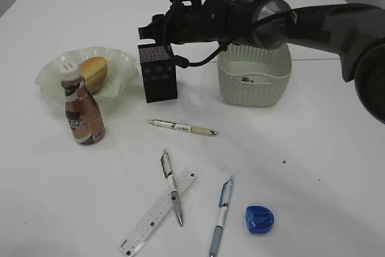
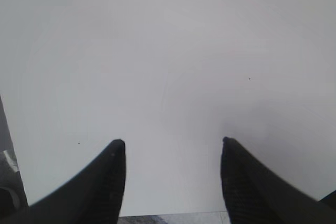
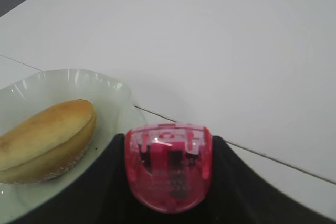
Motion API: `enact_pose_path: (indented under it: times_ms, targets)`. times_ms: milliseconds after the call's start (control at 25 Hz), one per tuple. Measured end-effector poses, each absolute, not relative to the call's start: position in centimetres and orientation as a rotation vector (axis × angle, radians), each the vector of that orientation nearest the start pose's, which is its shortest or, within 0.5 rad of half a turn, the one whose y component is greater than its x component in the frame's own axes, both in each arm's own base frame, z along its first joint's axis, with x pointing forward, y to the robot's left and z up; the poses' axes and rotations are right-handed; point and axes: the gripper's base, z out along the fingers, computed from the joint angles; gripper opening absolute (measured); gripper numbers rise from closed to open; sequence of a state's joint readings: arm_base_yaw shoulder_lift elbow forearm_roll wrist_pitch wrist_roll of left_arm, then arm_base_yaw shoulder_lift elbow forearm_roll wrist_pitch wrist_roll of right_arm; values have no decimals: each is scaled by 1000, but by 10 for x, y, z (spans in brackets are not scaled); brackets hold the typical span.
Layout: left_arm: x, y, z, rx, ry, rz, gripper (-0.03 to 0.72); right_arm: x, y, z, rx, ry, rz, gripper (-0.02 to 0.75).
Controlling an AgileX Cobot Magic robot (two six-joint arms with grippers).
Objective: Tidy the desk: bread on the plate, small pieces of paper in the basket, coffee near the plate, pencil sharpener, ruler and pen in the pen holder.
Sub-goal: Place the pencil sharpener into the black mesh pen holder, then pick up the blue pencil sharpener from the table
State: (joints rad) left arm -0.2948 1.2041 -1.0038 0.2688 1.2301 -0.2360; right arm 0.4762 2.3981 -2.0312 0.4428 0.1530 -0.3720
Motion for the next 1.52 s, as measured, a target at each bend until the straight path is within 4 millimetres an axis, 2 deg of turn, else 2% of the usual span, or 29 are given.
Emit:
enact_pose_path:
  times_ms: [1120,1240,1360,1520]
  targets:
    - [205,-38,308,171,2836,279,424,496,266,198,-397,2013,491,343]
    - [205,-38,308,171,2836,279,423,495,267,198,-402,2016,493,384]
    - [205,-38,308,171,2836,279,423,495,268,198,-402,2014,495,462]
    - [205,-38,308,171,2836,279,423,495,268,199,-396,2008,495,494]
